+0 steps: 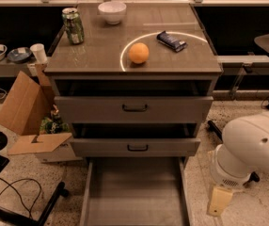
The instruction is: Close bottom drawer
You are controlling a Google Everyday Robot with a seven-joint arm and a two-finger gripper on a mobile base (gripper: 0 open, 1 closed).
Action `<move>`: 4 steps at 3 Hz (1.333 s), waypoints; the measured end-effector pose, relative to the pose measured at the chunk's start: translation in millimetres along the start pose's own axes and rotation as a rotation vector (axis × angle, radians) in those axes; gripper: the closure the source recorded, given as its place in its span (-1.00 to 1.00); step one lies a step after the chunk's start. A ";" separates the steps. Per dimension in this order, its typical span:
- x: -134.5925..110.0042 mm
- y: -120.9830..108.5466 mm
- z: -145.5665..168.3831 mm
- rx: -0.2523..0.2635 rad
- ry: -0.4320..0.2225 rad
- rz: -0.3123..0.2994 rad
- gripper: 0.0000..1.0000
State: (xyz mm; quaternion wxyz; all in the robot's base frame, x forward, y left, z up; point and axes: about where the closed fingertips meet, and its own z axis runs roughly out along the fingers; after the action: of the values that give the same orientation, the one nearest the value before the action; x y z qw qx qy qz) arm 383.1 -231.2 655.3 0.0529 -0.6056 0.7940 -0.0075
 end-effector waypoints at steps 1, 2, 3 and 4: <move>0.6 8.8 30.3 -0.003 0.004 0.010 -0.88; 0.6 8.9 31.1 -0.001 0.004 0.012 -1.00; -1.2 3.5 26.1 0.061 0.078 -0.002 -1.00; -1.4 11.5 78.5 0.041 0.084 0.008 -1.00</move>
Offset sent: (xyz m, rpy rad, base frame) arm -0.0049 0.0030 -0.0266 -0.0021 0.0043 -0.0088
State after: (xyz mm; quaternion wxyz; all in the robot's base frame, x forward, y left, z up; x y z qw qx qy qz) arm 379.8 -222.8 576.5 0.0319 -0.6005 0.7975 -0.0491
